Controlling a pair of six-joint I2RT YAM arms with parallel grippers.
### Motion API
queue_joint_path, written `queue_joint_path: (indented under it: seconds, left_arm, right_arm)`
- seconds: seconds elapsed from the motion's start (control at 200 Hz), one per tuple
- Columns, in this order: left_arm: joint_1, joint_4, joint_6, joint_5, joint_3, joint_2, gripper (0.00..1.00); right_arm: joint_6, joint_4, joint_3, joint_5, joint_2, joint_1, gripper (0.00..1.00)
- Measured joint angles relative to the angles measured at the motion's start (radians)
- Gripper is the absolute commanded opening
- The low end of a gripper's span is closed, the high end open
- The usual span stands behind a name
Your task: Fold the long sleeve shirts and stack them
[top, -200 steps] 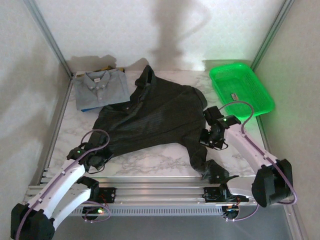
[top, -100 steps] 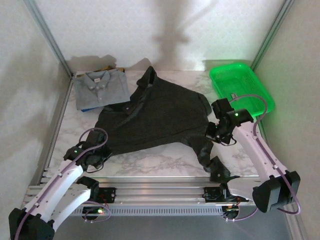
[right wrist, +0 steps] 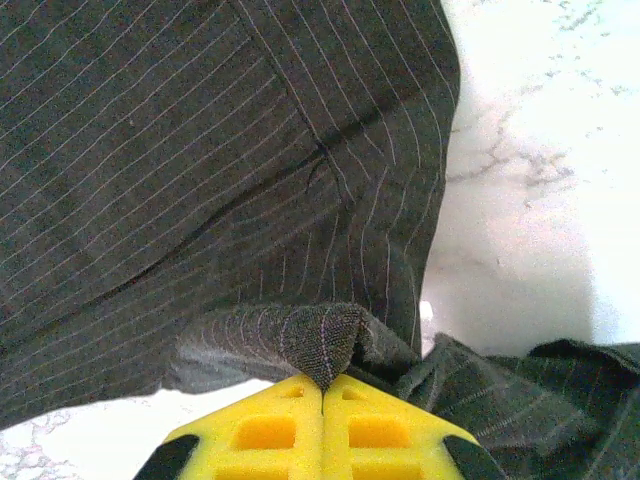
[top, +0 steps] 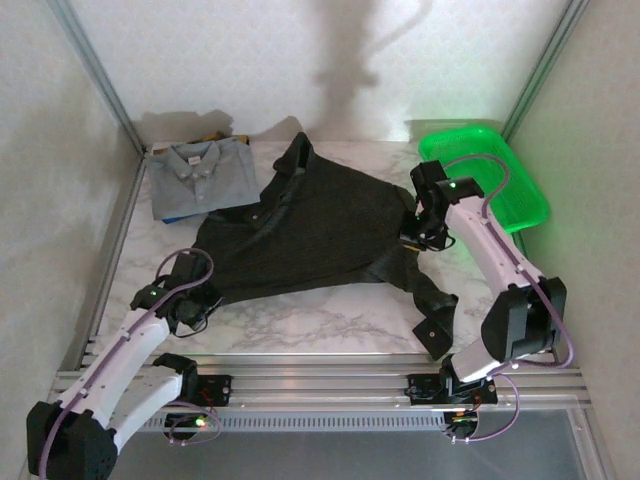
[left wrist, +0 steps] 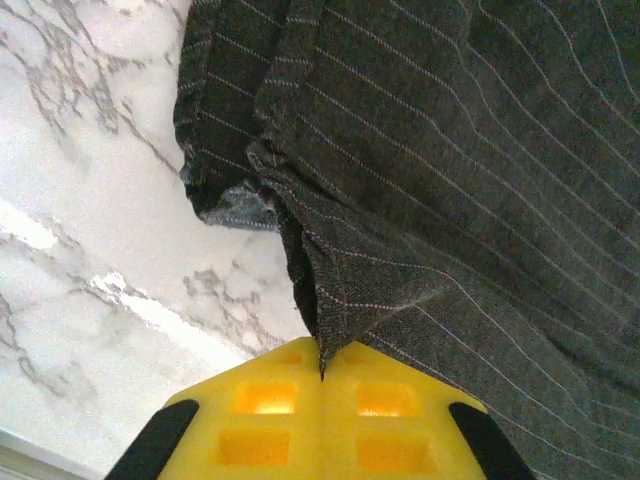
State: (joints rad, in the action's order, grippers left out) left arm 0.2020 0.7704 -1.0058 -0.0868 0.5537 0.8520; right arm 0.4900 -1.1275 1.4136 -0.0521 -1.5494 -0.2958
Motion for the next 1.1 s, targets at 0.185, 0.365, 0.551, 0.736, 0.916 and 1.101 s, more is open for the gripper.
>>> queue_joint_path:
  seconds: [0.185, 0.365, 0.551, 0.736, 0.916, 1.101]
  left_arm:
    - [-0.084, -0.041, 0.036, -0.011, 0.000, 0.027, 0.00]
    - [-0.117, -0.076, 0.067, -0.027, 0.000, 0.073, 0.00]
    - [-0.121, -0.105, 0.085, -0.031, 0.000, 0.116, 0.00]
    - [-0.134, -0.122, 0.094, -0.034, 0.000, 0.150, 0.00]
    - [-0.156, -0.135, 0.102, -0.034, 0.001, 0.175, 0.05]
    - [-0.184, -0.153, 0.120, -0.032, 0.026, 0.223, 0.42]
  right_arm:
    - [-0.047, 0.023, 0.054, -0.002, -0.089, 0.033, 0.00]
    - [-0.089, 0.040, 0.108, -0.012, -0.172, 0.057, 0.00]
    - [-0.124, 0.049, 0.162, -0.023, -0.258, 0.061, 0.00]
    - [-0.148, 0.059, 0.222, -0.024, -0.331, 0.061, 0.00]
    - [-0.171, 0.062, 0.277, -0.024, -0.402, 0.061, 0.00]
    - [-0.189, 0.066, 0.322, -0.033, -0.483, 0.063, 0.03]
